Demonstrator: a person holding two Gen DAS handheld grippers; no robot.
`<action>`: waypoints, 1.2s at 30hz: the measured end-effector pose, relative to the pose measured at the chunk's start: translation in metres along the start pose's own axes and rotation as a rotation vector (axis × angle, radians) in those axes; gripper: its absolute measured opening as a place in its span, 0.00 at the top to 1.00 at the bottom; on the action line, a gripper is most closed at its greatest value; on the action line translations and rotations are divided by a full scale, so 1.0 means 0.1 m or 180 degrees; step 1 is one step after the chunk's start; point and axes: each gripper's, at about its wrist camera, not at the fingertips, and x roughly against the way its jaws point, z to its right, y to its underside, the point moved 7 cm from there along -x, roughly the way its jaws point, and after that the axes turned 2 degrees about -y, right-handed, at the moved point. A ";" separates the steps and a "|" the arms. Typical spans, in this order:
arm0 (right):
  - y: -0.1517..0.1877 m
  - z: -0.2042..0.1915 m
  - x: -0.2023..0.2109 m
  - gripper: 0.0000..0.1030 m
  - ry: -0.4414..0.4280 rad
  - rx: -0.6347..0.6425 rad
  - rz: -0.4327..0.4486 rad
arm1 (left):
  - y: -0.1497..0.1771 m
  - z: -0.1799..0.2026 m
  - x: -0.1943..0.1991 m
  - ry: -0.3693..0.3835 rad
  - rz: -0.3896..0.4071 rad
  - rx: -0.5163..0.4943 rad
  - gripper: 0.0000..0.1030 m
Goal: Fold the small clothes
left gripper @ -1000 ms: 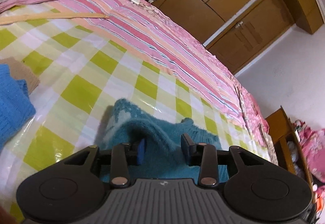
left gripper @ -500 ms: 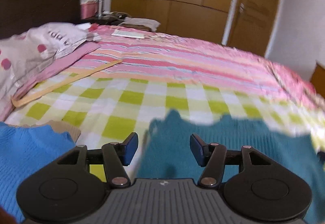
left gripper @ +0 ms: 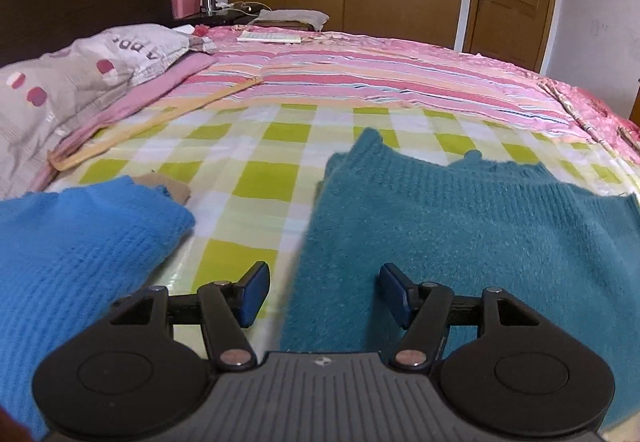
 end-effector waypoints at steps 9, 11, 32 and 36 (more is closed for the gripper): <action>-0.08 -0.41 0.39 0.54 -0.0169 0.0302 0.0165 | 0.14 -0.08 0.22 0.0060 -0.0048 -0.0014 0.36; 0.00 -0.55 0.38 0.55 -0.0244 0.0362 0.0093 | 0.18 -0.11 0.25 0.0089 -0.0073 0.0019 0.36; 0.14 -1.84 0.48 0.55 -0.0629 0.0847 -0.0140 | 0.44 -0.23 0.33 0.0493 -0.0163 0.0161 0.36; 0.14 -2.26 0.50 0.55 -0.0811 0.0978 -0.0148 | 0.45 -0.22 0.32 0.0567 -0.0179 0.0155 0.36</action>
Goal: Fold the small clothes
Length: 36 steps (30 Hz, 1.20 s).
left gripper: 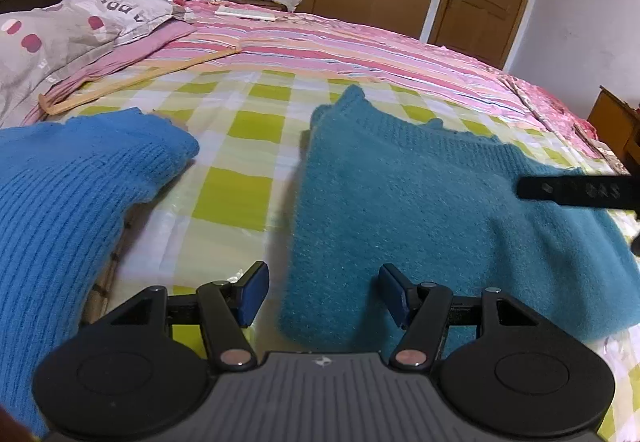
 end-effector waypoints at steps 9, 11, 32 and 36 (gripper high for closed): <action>-0.12 -0.51 -0.16 0.55 -0.0248 0.0121 -0.0049 | 0.02 0.03 -0.01 0.0099 -0.0025 -0.0007 0.36; -0.08 -0.57 -0.17 0.55 -0.0274 0.0152 -0.0078 | 0.02 0.04 -0.02 0.0111 -0.0031 -0.0011 0.36; 0.11 -0.68 -0.25 0.54 -0.0360 0.0218 -0.0205 | 0.07 0.06 -0.10 0.0157 -0.0092 -0.0022 0.36; 0.18 -0.64 -0.17 0.53 -0.0389 0.0212 -0.0164 | 0.02 0.03 -0.06 0.0176 -0.0057 -0.0012 0.36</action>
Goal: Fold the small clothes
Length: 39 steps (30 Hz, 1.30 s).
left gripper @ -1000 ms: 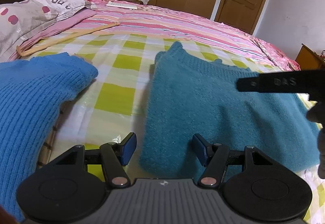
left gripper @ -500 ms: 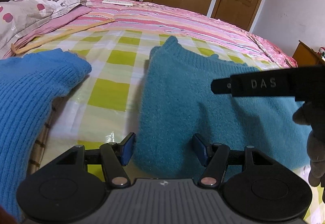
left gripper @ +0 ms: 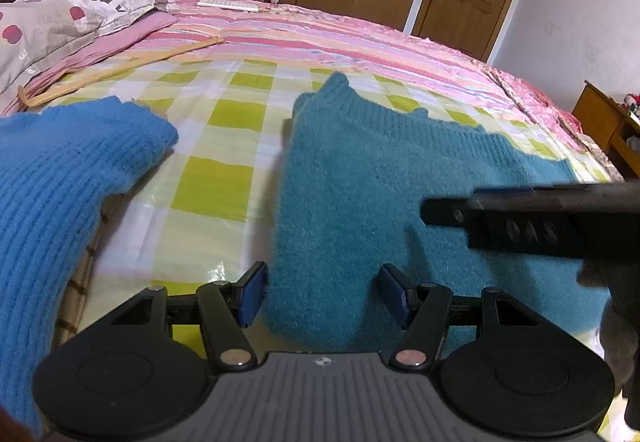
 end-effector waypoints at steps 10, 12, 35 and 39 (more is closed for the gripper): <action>0.51 -0.39 0.32 0.51 -0.0193 0.0764 0.0265 | -0.30 -0.19 -0.01 -0.0045 0.0106 0.0056 0.36; 0.59 -0.56 0.35 0.51 -0.0225 0.1041 0.0354 | -0.37 -0.20 -0.09 -0.0056 0.0070 0.0025 0.36; 0.68 -1.14 -0.10 0.40 0.0026 0.1589 0.0578 | -0.71 0.04 -0.79 0.0367 -0.0412 -0.0198 0.25; 0.66 -1.14 -0.14 0.42 0.0035 0.1571 0.0547 | -0.69 0.01 -0.84 0.0427 -0.0492 -0.0075 0.23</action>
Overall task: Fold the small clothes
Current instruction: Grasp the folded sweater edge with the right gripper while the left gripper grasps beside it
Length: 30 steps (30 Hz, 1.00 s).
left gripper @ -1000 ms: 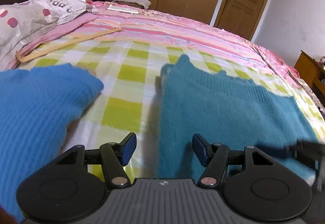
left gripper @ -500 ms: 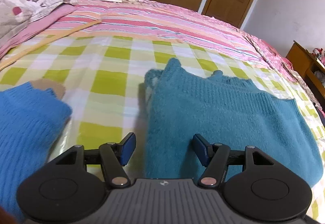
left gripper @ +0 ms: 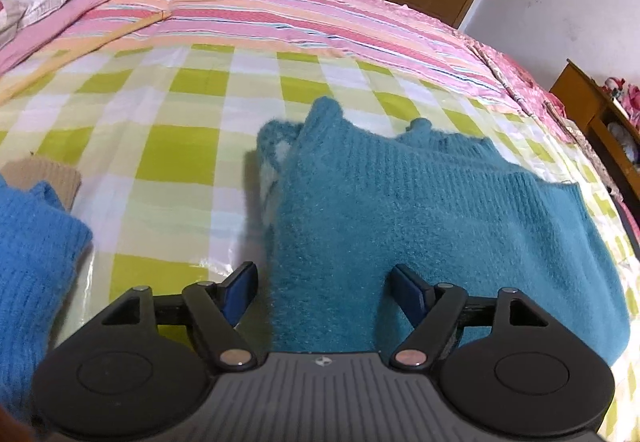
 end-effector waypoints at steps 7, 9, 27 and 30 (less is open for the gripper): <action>-0.06 0.13 0.08 0.80 -0.0066 -0.0199 0.0009 | 0.02 0.11 0.10 0.0050 0.0085 -0.0094 0.52; -0.09 0.21 0.17 0.85 -0.0087 -0.0321 0.0038 | 0.00 0.17 0.14 -0.0008 0.0097 -0.0142 0.58; 0.34 1.60 1.69 0.88 0.0097 -0.1840 0.0864 | -0.45 1.83 0.64 0.0485 0.0363 -0.0634 0.64; 0.58 1.92 1.96 0.88 0.0195 -0.2122 0.0952 | -0.47 2.33 0.54 0.0631 0.0346 -0.0792 0.64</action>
